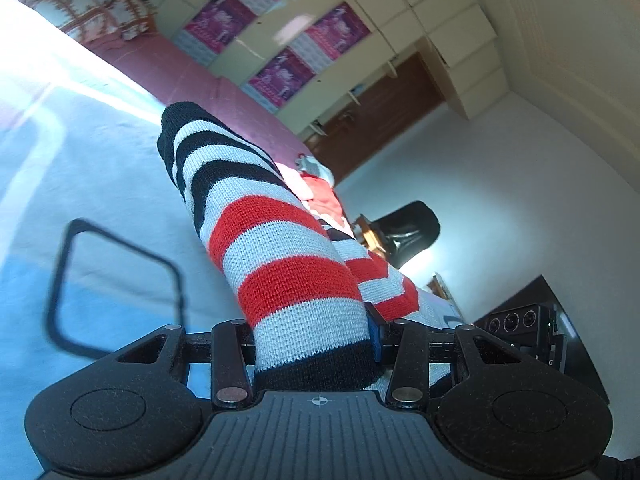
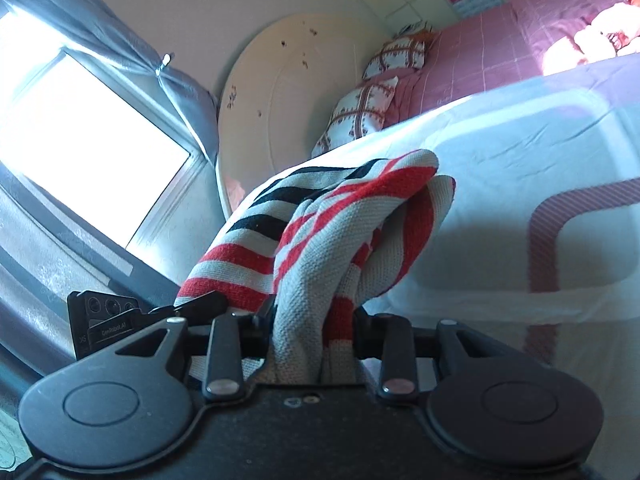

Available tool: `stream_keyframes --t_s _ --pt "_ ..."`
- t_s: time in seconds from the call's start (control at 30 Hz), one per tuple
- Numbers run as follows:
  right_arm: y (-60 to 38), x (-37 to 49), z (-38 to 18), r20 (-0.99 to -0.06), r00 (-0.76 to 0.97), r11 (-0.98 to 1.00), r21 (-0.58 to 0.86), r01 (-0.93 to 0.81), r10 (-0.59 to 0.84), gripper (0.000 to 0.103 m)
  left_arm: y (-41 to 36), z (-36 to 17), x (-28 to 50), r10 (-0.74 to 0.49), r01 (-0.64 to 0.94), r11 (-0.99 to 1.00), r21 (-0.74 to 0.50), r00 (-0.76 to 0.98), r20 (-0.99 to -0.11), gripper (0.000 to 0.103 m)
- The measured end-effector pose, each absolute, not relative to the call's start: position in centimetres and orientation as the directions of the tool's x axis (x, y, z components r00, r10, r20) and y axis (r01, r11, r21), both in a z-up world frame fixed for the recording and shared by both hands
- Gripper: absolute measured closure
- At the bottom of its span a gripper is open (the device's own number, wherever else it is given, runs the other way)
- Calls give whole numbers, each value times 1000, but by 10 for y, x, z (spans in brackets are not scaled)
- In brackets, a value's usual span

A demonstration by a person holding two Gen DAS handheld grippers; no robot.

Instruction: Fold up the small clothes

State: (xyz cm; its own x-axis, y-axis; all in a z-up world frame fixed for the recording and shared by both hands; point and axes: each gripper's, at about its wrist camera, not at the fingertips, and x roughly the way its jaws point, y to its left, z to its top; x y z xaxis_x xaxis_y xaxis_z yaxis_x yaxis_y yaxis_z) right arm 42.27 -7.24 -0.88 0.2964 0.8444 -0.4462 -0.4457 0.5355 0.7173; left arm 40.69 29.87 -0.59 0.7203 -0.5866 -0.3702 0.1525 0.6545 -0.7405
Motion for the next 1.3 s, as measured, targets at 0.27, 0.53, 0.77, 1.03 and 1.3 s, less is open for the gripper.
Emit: stream_keyframes --t_s 0.27,0.53,0.77,1.03,1.3 --pt "-20 414 -39 -478 188 510 748 -426 858 69 323 -57 384 -544 46 650 -759 725 -422 60" --pt "-22 417 -71 -478 151 500 802 -327 866 62 329 -96 363 -540 -17 597 -802 731 -417 60" --pt "-49 413 -46 -523 258 583 720 -375 812 57 342 -95 333 -438 -91 596 -798 796 -418 53" --pt "-38 370 16 -452 280 523 612 -592 847 70 295 -26 309 -303 25 855 -518 835 -459 53" --pt "3 308 2 -648 299 555 230 -799 700 98 246 -33 292 -236 68 944 -323 822 -518 53"
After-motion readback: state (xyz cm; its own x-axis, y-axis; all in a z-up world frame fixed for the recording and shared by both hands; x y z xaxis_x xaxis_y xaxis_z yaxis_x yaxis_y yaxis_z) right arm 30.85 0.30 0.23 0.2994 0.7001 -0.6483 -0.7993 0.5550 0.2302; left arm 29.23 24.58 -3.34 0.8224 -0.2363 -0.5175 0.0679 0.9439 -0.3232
